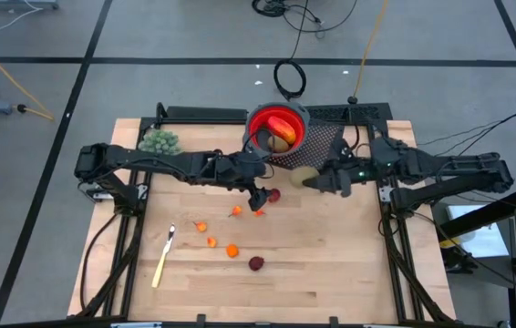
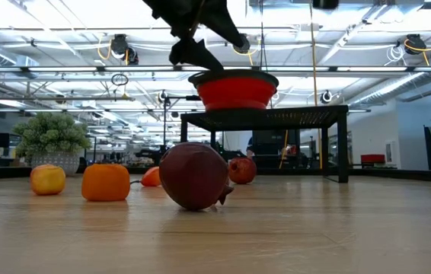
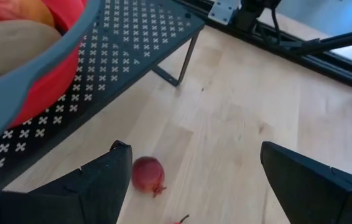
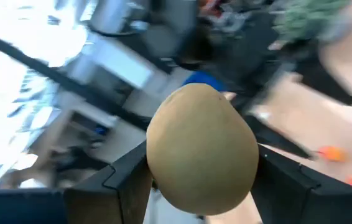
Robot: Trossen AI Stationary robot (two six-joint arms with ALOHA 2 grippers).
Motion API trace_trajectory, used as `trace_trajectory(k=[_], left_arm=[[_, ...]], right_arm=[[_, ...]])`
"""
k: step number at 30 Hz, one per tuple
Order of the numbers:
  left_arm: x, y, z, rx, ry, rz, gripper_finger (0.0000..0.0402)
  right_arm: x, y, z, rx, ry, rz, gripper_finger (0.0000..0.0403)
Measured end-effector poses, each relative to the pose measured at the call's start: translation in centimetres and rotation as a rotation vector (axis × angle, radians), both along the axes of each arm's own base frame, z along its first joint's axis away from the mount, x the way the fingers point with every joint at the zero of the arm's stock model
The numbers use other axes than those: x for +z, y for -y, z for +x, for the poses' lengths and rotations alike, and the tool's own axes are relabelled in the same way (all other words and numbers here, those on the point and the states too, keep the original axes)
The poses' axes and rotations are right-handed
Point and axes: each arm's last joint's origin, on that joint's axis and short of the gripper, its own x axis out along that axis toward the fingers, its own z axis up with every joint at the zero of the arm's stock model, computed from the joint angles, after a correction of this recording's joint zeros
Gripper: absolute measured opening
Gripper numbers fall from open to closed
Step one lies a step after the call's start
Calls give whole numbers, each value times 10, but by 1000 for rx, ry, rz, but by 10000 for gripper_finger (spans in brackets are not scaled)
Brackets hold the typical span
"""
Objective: Pick & Place Fruit
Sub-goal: Put the kiwi into the red strainer bowl on the shelf
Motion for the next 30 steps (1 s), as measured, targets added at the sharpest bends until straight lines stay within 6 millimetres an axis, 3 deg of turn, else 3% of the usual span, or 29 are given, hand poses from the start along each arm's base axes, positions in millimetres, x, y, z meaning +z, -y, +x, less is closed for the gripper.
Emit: trace_trajectory(k=[7, 15, 25, 30], left_arm=[[0, 1, 0, 0, 7, -2, 353], [1, 1, 1, 3, 12, -4, 353], [4, 1, 3, -1, 53, 1, 353], [4, -1, 3, 3, 51, 1, 353]], right_arm=[[23, -7, -4, 232, 261, -60, 222], [39, -10, -10, 373, 455, -130, 222], [39, -11, -10, 389, 472, -177, 222], [29, -8, -5, 282, 386, -239, 222]])
